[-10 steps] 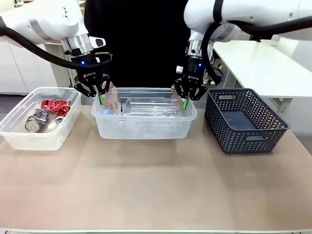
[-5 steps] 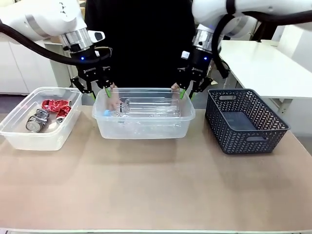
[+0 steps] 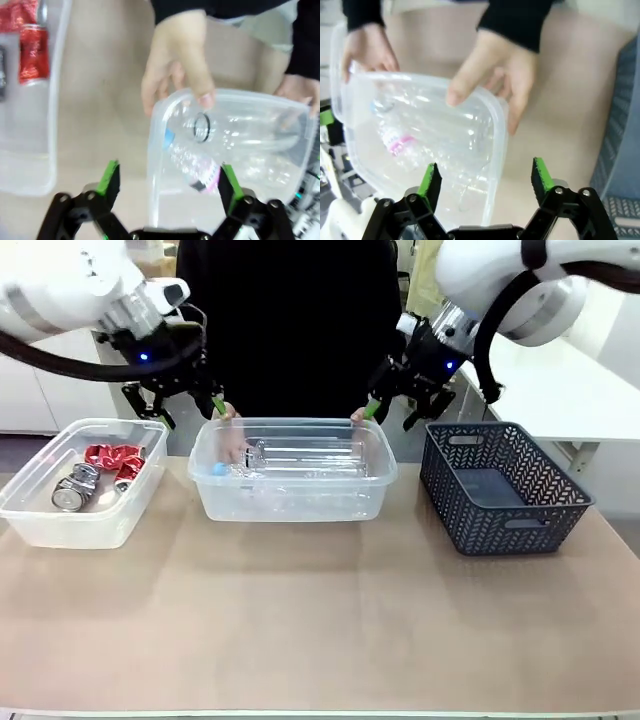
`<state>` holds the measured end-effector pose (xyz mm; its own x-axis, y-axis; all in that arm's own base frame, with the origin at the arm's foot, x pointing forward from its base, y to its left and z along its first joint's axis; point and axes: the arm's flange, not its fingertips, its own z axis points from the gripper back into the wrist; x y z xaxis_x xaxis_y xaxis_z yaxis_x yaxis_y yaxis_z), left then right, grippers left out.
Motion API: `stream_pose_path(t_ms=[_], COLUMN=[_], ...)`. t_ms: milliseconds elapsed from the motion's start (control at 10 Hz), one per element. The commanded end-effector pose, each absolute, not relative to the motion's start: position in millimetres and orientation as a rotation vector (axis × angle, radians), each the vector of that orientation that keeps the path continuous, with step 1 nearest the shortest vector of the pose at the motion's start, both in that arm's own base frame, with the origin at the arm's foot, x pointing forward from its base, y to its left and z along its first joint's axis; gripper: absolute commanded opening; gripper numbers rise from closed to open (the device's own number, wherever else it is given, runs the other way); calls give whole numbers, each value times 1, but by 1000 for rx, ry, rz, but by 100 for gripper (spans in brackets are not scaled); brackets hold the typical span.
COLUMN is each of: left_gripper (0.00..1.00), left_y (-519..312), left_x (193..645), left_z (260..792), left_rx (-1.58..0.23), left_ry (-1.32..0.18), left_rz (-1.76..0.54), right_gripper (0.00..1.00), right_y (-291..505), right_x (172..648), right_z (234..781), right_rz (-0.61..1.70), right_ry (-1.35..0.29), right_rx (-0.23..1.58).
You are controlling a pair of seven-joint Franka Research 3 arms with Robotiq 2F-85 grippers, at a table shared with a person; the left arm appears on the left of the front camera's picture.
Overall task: Sort the waste into each basket.
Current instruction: Release the Organizing box you were holding.
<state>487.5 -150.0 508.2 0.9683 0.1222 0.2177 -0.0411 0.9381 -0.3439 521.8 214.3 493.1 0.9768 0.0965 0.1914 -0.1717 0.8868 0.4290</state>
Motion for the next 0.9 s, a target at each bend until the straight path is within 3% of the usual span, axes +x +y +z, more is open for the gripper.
stream_pose_path(t_ms=[0,100,200,300,800], left_gripper=[100,100,100,100,100], left_y=[-140,-136,-135,-142,-142], left_x=[469,466,469,476,476], left_z=[485,484,484,497,497], left_rx=[-417,-434,-400,-379,-379], left_ry=[-397,-458,-360,-397,-397], left_rz=[41,47,18,71,71], right_gripper=[100,100,100,100,100], right_y=[199,199,203,201,201], right_x=[500,499,506,513,513], right_z=[481,481,479,494,494], right_rz=[148,115,64,111,111], right_ry=[-341,-425,-429,-329,-329], right_rx=[499,470,463,465,465])
